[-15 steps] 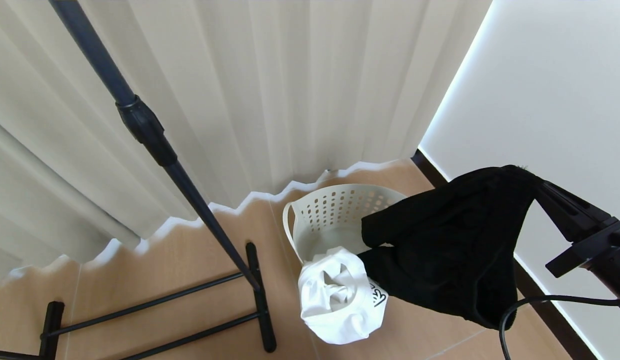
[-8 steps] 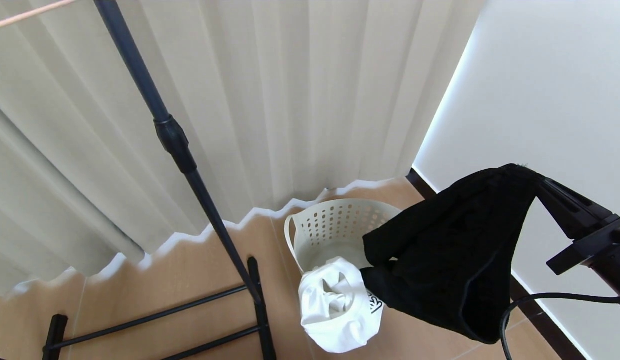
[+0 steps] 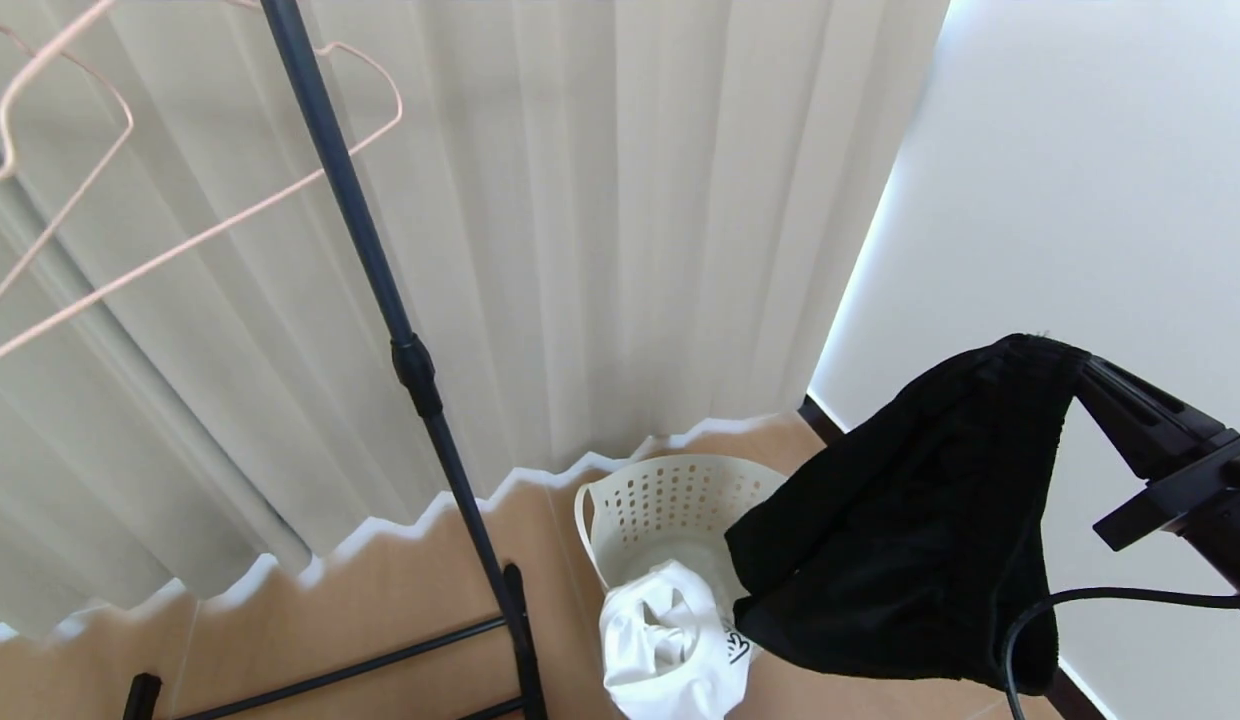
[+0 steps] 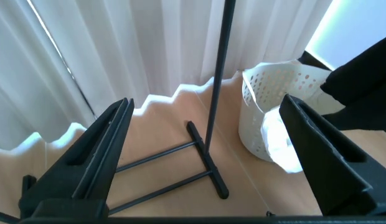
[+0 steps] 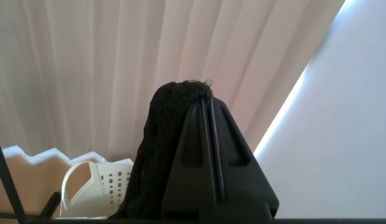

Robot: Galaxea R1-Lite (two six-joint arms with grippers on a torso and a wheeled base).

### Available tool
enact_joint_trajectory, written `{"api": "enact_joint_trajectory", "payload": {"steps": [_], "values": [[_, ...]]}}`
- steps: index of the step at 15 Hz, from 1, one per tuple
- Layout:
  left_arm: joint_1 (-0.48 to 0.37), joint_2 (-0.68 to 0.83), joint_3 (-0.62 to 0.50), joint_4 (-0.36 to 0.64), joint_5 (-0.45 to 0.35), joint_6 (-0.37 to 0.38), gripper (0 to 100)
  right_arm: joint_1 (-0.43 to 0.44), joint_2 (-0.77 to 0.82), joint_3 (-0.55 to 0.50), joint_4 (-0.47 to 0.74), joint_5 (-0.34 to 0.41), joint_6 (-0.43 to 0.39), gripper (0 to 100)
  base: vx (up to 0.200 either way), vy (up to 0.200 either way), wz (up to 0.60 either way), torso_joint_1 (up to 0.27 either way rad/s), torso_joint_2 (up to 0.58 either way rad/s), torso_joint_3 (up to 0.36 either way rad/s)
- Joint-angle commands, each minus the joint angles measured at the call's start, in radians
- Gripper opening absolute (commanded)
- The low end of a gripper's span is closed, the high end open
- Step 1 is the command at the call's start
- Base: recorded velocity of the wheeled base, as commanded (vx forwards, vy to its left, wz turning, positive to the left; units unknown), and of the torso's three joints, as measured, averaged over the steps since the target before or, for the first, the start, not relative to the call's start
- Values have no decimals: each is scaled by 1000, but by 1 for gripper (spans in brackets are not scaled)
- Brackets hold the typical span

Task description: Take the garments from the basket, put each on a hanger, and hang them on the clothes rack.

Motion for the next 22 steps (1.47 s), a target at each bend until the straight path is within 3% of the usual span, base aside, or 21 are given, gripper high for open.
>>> {"api": "enact_joint_trajectory", "payload": {"steps": [1, 22], "values": [[0, 2, 0, 0, 0, 0, 100, 0, 2, 0, 0, 1, -1, 0, 0, 0, 0, 110, -471, -154], [0, 2, 0, 0, 0, 0, 100, 1, 2, 11, -3, 2, 1, 0, 0, 0, 0, 191, -527, -250]]}}
